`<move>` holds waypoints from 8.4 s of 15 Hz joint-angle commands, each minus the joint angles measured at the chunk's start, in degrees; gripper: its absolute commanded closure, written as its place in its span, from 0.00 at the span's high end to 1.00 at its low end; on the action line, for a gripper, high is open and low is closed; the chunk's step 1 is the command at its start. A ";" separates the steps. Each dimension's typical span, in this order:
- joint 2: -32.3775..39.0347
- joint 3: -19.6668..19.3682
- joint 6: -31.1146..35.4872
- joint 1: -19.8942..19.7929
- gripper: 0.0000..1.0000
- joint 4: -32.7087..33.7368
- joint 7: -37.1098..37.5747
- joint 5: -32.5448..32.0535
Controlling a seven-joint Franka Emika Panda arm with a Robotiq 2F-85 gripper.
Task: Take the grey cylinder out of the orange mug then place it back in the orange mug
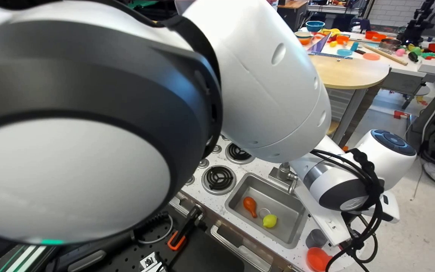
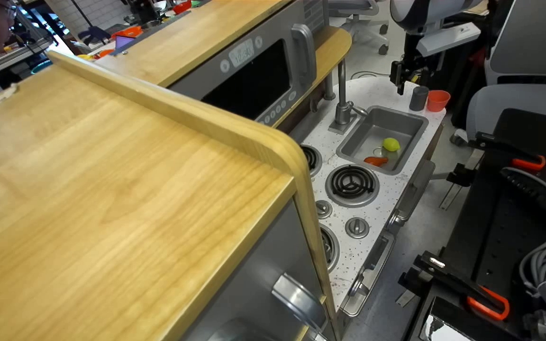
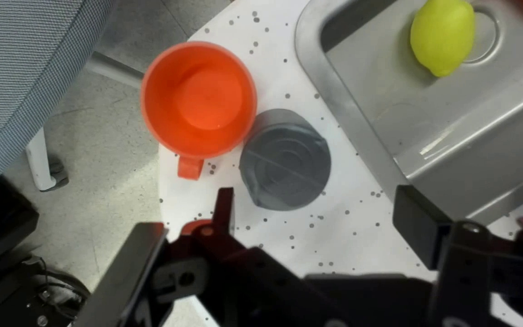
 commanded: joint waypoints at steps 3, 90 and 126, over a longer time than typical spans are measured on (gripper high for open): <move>-6.49 2.14 0.82 0.71 1.00 -7.96 -0.29 0.93; -12.63 -12.74 5.84 10.25 0.18 -22.13 16.69 -2.94; -7.06 -6.19 3.36 9.69 1.00 -15.11 18.23 1.10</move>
